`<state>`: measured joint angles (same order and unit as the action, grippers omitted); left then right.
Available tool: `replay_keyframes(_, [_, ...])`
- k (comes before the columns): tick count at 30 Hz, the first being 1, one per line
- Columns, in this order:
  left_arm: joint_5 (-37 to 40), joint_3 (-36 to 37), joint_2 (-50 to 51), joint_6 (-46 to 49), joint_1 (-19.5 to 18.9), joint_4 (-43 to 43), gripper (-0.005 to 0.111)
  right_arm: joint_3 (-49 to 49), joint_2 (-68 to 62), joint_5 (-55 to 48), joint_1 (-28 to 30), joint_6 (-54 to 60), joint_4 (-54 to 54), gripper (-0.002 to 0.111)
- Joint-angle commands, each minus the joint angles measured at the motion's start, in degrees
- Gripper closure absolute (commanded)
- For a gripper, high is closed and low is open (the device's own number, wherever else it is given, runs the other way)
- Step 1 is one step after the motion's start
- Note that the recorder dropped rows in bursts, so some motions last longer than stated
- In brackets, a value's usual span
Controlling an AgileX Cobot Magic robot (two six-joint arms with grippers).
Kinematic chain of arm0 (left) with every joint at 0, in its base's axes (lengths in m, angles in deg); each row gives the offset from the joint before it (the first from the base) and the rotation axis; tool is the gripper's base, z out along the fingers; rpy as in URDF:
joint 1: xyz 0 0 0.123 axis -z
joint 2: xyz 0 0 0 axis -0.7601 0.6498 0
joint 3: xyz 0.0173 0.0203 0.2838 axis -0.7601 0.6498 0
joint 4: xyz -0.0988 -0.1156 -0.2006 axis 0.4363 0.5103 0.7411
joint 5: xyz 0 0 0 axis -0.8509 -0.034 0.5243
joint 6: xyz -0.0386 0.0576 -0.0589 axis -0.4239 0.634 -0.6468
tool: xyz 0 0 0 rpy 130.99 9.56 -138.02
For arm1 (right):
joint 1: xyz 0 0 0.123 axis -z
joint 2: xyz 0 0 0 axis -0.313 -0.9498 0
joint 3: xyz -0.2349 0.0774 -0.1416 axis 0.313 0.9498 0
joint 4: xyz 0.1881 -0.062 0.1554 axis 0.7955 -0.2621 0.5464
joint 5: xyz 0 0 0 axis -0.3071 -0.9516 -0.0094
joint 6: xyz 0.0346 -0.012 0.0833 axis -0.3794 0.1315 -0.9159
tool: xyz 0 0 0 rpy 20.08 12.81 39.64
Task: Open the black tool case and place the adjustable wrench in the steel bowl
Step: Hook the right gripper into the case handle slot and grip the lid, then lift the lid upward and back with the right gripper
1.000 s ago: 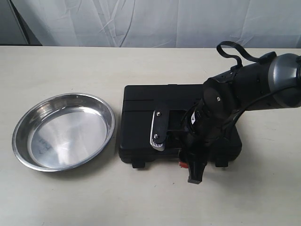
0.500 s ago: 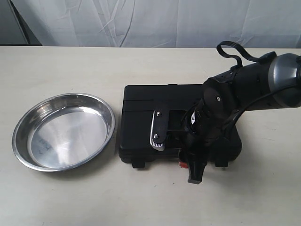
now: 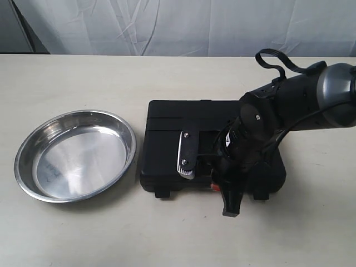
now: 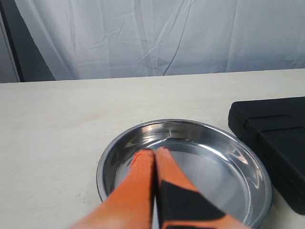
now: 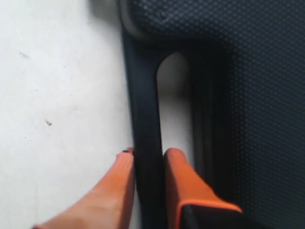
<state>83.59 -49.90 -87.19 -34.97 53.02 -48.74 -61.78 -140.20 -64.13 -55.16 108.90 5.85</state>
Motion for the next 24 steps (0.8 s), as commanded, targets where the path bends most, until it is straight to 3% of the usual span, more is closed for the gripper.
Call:
replay_keyframes(1, [0.14,0.31,-0.39,0.05,0.00,-0.03,0.107,0.05,0.18,-0.46,0.08,-0.47,0.27,0.107])
replay_keyframes(24, [0.14,0.31,-0.39,0.05,0.00,-0.03,0.107,0.05,5.49,-1.29,0.08,-0.47,0.00,0.107])
